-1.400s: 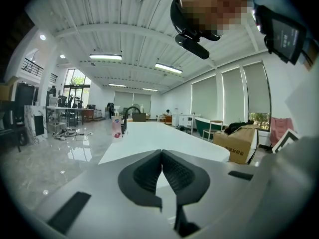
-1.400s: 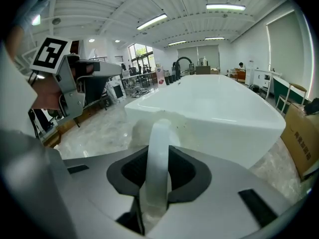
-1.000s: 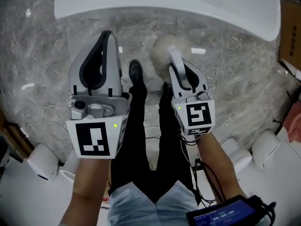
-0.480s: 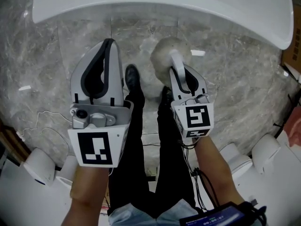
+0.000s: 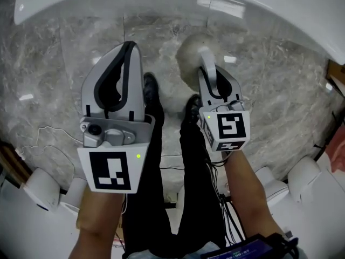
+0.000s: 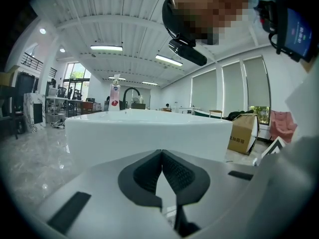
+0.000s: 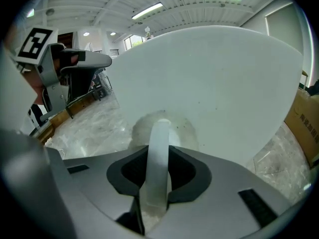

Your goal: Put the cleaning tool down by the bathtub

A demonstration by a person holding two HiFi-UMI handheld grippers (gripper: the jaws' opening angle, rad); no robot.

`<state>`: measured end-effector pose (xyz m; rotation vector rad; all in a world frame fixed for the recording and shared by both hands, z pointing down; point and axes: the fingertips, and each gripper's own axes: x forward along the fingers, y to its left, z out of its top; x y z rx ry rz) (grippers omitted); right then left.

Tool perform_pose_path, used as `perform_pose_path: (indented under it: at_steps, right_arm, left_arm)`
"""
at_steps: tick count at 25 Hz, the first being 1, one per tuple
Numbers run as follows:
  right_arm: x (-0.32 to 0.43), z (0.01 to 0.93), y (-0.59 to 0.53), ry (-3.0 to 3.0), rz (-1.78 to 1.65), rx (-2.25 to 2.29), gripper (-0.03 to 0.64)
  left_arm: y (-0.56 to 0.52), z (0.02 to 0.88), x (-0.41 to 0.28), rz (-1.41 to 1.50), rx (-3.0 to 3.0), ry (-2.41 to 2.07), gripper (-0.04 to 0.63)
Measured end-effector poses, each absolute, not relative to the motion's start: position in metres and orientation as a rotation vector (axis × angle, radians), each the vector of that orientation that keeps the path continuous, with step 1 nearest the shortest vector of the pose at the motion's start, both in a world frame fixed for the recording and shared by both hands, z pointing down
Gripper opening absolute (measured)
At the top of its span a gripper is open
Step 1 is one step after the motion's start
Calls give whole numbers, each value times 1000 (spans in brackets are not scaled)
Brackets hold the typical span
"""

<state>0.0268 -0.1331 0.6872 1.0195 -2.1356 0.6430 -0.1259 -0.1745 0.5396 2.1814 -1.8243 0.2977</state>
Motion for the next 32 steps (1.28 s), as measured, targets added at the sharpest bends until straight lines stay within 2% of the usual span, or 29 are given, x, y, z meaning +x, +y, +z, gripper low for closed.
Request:
perform_pose_path:
  at_steps: [32]
  right_arm:
    - [-1,845,-156,-2142,543,742,98]
  left_arm:
    - [-162,632,-128,336,2118,-1822,17]
